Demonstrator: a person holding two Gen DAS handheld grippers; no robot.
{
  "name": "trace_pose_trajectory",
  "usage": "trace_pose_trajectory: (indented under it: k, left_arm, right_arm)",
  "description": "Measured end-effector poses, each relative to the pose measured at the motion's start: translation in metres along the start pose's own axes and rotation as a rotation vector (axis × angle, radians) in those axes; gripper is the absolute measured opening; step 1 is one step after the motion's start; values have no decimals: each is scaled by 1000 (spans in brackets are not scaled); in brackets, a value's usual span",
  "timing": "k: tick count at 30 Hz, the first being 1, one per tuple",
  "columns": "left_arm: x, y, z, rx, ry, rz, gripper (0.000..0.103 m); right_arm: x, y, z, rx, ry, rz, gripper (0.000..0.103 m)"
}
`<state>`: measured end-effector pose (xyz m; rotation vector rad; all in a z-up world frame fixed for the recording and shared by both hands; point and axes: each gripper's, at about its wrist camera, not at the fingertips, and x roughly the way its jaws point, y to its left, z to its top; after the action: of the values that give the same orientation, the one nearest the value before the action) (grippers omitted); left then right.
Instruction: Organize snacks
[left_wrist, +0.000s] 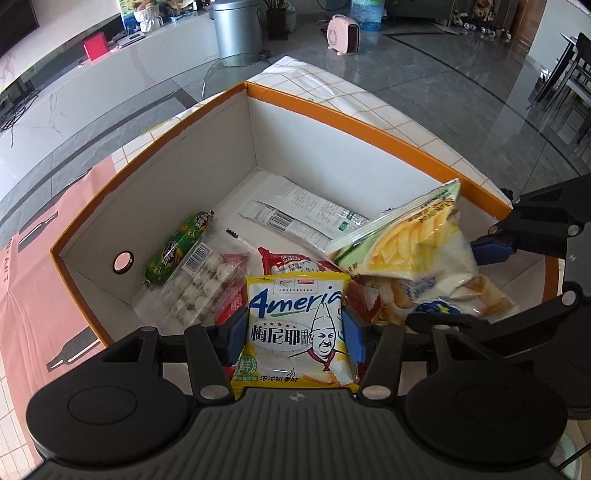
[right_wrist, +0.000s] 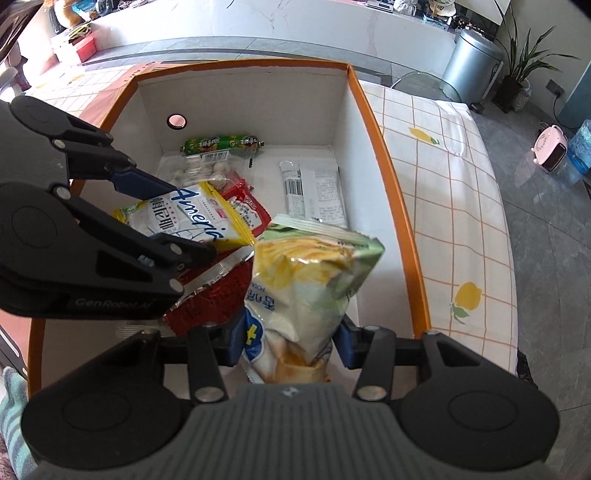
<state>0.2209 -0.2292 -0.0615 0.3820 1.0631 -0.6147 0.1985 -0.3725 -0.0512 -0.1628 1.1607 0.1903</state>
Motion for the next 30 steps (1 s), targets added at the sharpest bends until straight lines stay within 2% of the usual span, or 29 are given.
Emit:
trace_pose_trajectory:
  k: [3, 4, 6, 9, 13, 20, 25, 30]
  left_arm:
    - [-7, 0, 1, 3, -25, -3, 73]
    - [-11, 0, 2, 4, -35, 2, 75]
    - [-21, 0, 2, 3, -60, 6, 79]
    - [-41, 1, 3, -12, -108, 6, 84]
    - [-67, 4, 0, -33, -163, 9, 86]
    - [-113, 9, -8, -61, -276, 52, 86]
    - [-148, 13, -26, -89, -375, 81, 86]
    - [-187, 9, -52, -87, -495, 182, 86]
  right_arm:
    - [-5, -1, 2, 13, -9, -15, 72]
    - [-8, -1, 3, 20, -12, -14, 75]
    - [-15, -1, 5, 32, -16, -2, 75]
    - [-29, 2, 7, 29, -30, -27, 82]
    - [-52, 8, 6, 14, -67, -66, 88]
    - [-96, 23, 2, 45, -132, -120, 91]
    - [-133, 41, -14, 104, -236, -143, 93]
    - [-171, 75, -41, 124, -410, -226, 99]
